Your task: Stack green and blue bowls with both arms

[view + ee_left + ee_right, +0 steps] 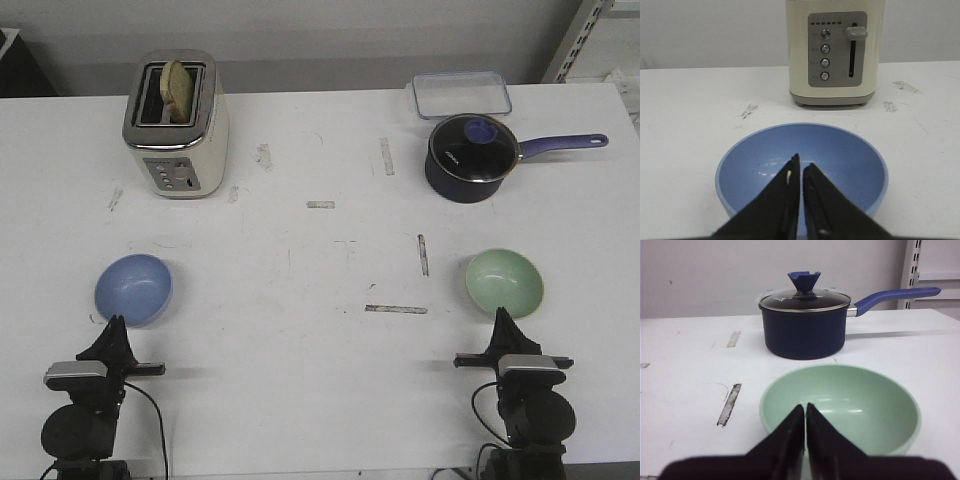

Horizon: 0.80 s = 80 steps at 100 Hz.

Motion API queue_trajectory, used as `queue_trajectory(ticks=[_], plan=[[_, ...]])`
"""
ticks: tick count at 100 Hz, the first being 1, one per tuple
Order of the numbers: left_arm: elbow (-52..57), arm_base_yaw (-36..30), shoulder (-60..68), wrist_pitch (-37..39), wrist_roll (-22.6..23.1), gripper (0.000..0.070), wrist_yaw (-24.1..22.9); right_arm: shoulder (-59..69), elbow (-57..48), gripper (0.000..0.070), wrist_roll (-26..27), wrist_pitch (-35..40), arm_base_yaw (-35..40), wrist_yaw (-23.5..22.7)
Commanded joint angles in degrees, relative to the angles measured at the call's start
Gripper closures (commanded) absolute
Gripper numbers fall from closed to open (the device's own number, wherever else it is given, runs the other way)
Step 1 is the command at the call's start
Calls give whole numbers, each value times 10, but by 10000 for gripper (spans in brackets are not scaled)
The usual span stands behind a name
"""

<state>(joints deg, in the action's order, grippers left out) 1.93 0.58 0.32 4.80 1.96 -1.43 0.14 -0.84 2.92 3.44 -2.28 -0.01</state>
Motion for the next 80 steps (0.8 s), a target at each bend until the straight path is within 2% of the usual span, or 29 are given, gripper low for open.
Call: queue_trajectory(ticks=[1,52,60,80], plan=[[-12,0,-1,9,-2,697,-1,-1,1,700,7,-7,0,0],[-12,0,-1,9,-2,697,-1,-1,1,700,7,-7,0,0],[-12,0,-1,9,-2,697,-1,-1,1,700,-13,-9,0,0],[-12,0,-1,9,-3,697,-1,-1,1,700,-13,-9,0,0]])
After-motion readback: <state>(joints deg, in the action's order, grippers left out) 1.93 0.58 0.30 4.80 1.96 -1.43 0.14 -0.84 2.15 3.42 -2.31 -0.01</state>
